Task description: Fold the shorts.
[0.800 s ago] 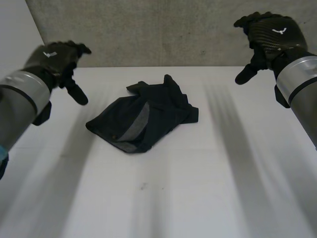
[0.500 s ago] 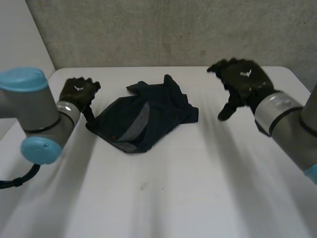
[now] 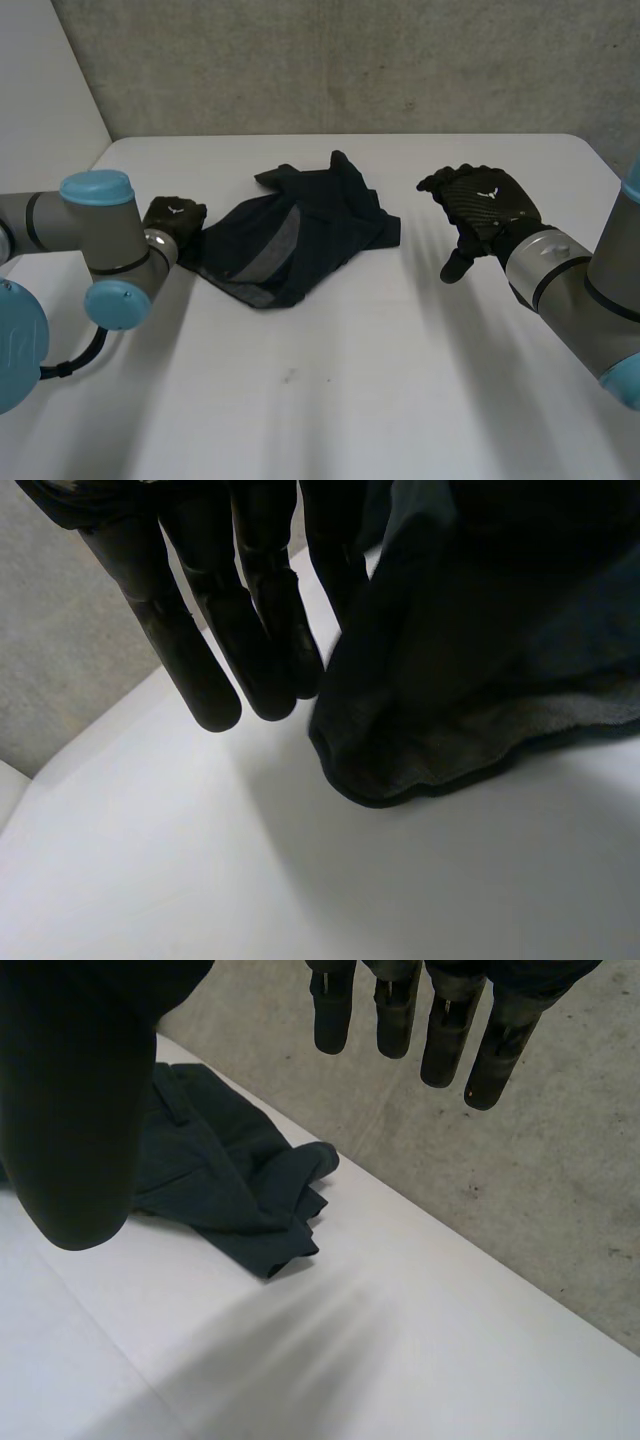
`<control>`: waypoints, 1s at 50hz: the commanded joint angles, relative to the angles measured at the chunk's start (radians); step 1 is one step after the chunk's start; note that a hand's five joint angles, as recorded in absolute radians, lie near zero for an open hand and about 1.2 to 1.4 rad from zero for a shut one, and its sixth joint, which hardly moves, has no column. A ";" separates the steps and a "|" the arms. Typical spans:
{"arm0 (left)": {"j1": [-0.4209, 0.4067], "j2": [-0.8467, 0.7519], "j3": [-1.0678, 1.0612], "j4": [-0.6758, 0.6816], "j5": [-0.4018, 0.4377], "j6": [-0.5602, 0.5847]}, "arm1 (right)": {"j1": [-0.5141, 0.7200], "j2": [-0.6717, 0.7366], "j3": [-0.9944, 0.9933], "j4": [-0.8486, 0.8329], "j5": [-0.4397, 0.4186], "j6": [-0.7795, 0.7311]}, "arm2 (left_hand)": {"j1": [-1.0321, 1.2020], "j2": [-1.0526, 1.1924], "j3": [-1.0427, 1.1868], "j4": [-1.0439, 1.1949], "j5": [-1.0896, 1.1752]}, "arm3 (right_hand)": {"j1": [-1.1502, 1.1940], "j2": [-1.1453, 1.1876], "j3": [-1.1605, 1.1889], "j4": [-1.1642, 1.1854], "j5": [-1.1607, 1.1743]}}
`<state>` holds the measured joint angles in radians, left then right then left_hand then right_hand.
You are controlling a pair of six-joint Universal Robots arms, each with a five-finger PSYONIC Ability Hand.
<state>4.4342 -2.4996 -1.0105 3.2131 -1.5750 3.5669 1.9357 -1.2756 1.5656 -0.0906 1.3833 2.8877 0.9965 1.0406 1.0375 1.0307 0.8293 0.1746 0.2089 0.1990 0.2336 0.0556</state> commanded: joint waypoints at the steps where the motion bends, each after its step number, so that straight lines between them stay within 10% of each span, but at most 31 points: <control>1: 0.004 -0.002 0.023 -0.047 -0.010 0.000 | 0.000 0.001 0.007 0.000 0.002 -0.042 | 0.400 0.356 0.359 0.366 0.392 | 0.000 -0.034 -0.024 -0.059 -0.056; 14: 0.134 0.206 0.153 0.131 -0.188 -0.008 | 0.013 0.001 0.005 0.002 0.002 -0.042 | 0.400 0.356 0.359 0.366 0.392 | 0.000 -0.034 -0.024 -0.059 -0.056; 39: -0.570 0.104 -0.005 0.258 0.006 -0.112 | 0.002 -0.011 -0.007 0.003 0.031 -0.031 | 0.400 0.356 0.359 0.366 0.392 | 0.000 -0.034 -0.024 -0.059 -0.056; 43: -0.616 0.106 -0.045 0.255 0.000 -0.109 | 0.002 -0.011 -0.013 0.003 0.079 -0.025 | -0.377 -0.421 -0.418 -0.411 -0.384 | 0.000 -0.034 -0.024 -0.059 -0.056; 50: -0.569 0.246 -0.117 0.254 -0.005 -0.109 | 0.000 -0.010 -0.026 0.006 0.094 -0.025 | -0.522 -0.566 -0.563 -0.556 -0.529 | 0.000 -0.034 -0.024 -0.059 -0.056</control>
<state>3.8177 -2.3712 -1.0658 3.4682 -1.5749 3.4570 1.9361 -1.2867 1.5492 -0.0867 1.4605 2.8619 0.4689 0.4854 0.4925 0.4789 0.2988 0.1746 0.2089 0.1991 0.2339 0.0555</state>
